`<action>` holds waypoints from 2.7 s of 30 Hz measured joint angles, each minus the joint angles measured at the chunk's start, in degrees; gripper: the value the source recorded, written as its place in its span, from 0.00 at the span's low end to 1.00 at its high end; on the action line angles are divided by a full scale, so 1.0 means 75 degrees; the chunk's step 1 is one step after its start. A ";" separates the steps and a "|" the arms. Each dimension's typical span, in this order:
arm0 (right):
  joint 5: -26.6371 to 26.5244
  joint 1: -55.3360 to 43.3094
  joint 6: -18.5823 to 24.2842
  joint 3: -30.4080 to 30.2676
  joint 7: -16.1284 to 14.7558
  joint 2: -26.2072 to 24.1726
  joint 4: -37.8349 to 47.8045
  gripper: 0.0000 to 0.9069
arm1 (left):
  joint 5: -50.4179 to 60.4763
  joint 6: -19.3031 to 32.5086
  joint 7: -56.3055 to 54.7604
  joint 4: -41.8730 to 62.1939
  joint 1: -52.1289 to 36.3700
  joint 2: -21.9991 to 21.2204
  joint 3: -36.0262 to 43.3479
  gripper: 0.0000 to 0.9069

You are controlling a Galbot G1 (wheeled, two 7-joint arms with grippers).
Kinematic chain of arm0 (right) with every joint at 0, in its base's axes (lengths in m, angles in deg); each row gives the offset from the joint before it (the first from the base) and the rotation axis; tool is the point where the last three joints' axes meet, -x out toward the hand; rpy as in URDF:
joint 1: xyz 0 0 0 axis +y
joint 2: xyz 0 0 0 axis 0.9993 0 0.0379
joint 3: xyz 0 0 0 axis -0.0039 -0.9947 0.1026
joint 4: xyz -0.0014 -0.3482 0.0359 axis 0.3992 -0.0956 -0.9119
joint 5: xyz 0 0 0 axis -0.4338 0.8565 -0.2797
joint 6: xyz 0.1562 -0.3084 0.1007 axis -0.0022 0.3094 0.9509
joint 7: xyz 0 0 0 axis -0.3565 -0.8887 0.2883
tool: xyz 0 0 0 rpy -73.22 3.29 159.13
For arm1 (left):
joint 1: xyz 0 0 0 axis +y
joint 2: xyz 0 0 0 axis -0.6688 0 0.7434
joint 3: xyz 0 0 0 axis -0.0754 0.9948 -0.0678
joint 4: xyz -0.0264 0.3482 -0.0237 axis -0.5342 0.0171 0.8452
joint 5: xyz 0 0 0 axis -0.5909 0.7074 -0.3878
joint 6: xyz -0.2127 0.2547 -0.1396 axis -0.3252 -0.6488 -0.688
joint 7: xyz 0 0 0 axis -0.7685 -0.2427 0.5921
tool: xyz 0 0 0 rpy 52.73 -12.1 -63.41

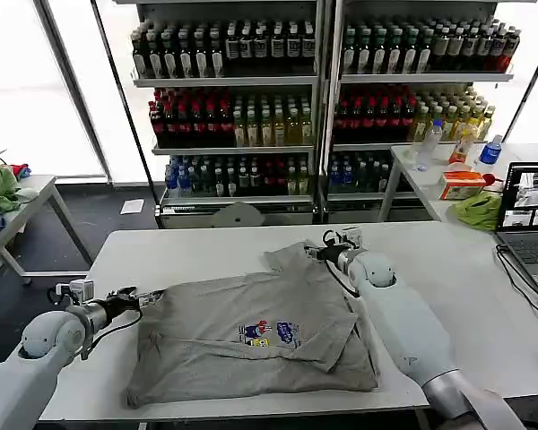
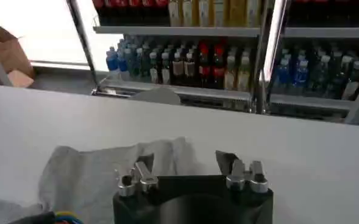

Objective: Fold and organize the clothes.

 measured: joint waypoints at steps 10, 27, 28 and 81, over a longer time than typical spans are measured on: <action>-0.0018 -0.0024 0.0000 -0.0085 -0.0036 0.0109 0.0101 0.00 | -0.0007 -0.0003 0.0122 -0.0053 0.0218 0.0103 -0.0164 1.00; -0.0022 -0.0007 -0.0002 -0.0133 0.0017 0.0138 0.0048 0.00 | -0.0053 0.0003 0.0243 -0.0205 0.0424 0.0041 -0.0142 0.00; -0.0022 -0.0006 -0.0002 -0.0134 0.0018 0.0139 0.0044 0.00 | -0.0050 0.0004 0.0253 -0.0213 0.0439 0.0034 -0.0138 0.00; -0.1570 0.2104 -0.0027 0.0854 0.0916 -0.1139 -0.4052 0.00 | -0.0525 0.0467 -0.0307 -0.2129 0.1490 0.0044 -0.1470 0.00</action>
